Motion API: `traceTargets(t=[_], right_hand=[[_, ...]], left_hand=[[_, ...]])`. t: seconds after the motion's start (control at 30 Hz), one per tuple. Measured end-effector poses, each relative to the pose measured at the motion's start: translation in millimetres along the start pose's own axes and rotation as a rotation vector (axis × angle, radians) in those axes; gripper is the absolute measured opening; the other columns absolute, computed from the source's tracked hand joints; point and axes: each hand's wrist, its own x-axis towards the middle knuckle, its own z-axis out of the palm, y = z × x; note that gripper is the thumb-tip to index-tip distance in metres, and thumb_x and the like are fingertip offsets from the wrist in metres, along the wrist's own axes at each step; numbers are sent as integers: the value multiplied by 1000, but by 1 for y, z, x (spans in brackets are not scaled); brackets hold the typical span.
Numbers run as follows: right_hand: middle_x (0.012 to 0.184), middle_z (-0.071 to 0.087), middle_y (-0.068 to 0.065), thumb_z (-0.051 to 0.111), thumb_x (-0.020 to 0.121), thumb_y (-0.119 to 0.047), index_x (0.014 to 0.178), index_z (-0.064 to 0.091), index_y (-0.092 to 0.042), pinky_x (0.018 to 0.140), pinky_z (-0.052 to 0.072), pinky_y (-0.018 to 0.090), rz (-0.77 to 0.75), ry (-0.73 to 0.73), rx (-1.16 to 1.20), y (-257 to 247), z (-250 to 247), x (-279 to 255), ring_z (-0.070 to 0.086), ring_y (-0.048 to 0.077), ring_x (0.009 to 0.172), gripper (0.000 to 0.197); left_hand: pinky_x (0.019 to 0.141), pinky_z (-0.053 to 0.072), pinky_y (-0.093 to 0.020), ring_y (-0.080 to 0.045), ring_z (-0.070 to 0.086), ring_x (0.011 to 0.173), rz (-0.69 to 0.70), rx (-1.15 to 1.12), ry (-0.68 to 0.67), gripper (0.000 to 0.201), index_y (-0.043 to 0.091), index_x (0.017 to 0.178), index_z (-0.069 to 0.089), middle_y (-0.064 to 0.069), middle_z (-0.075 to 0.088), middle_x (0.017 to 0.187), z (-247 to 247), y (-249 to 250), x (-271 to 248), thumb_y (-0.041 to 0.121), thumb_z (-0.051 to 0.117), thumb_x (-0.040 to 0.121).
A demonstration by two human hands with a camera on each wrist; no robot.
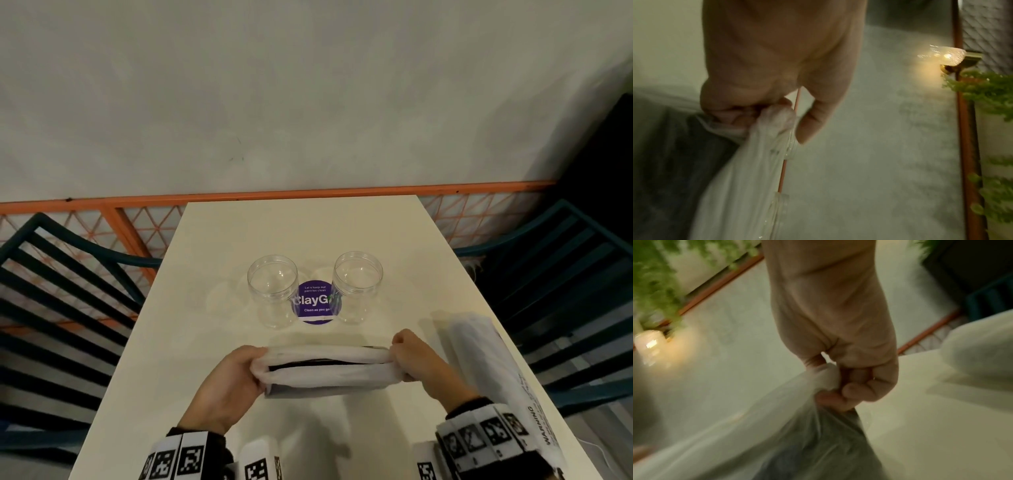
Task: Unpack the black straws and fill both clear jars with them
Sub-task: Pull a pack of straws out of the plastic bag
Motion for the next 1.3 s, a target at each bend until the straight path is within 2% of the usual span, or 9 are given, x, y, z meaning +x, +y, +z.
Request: traceTargets(t=[0.17,0.3,0.5,0.57,0.7,0.97,1.1,1.2,1.3], right_hand=[[66,42,4,40,78,11,58,41,-15,48,34,24,72,-266,497,4,-20,-5,37,17,54,33],[79,59,0,41,81,7,64,68,-17,59,43,21,-80,-347,282,-1,-18,-18,50,16,72,41],[74,59,-2,45,86,-23,66,56,-20,69,44,28,-311,206,-460,0,16,-22,59,21,80,24],[79,54,-1,48,84,-32,77,54,-20,71,41,32,-348,340,-592,1,21,-21,57,22,83,16],[113,48,2,52,84,-24,117,51,-24,75,41,29,-399,249,-583,10,18,-17,51,22,97,32],[100,61,2,43,87,2,76,70,-16,77,36,12,-376,189,4,24,14,-5,57,19,102,35],[127,43,3,50,85,-9,102,65,-21,105,31,31,-503,200,-586,17,19,-10,37,23,122,26],[110,58,5,54,79,-4,98,69,-18,95,44,42,-912,137,-635,-10,33,-26,52,26,105,28],[116,59,8,48,87,-7,116,62,-14,95,43,34,-996,-173,-691,-33,57,-32,53,23,109,32]], left_hand=[[47,35,-20,-15,41,56,217,395,64,33,15,60,43,1,45,56,3,-5,-1,-14,51,73],[59,38,-21,-16,51,68,347,791,320,39,14,54,64,0,62,68,10,-19,4,-9,44,78],[68,35,-17,-16,48,76,505,1287,362,42,27,104,67,3,43,82,14,-31,10,-3,52,80],[69,36,-12,-18,46,79,512,1321,317,52,32,117,60,1,36,87,14,-30,6,-3,52,79],[67,37,-3,-9,45,71,411,1236,211,51,34,125,51,1,35,86,8,-17,-1,5,52,84],[89,49,-33,-21,55,86,289,1086,133,46,34,124,55,-2,53,94,10,-19,-6,8,42,88],[73,40,-7,-9,48,76,389,1168,105,44,30,131,46,3,44,85,5,-18,-9,9,44,92],[69,39,-4,-10,46,68,462,1176,89,44,29,130,47,3,43,84,2,-14,-12,8,48,91],[69,41,-7,-11,49,75,525,1163,72,43,30,126,52,2,45,85,4,-10,-13,8,52,89]])
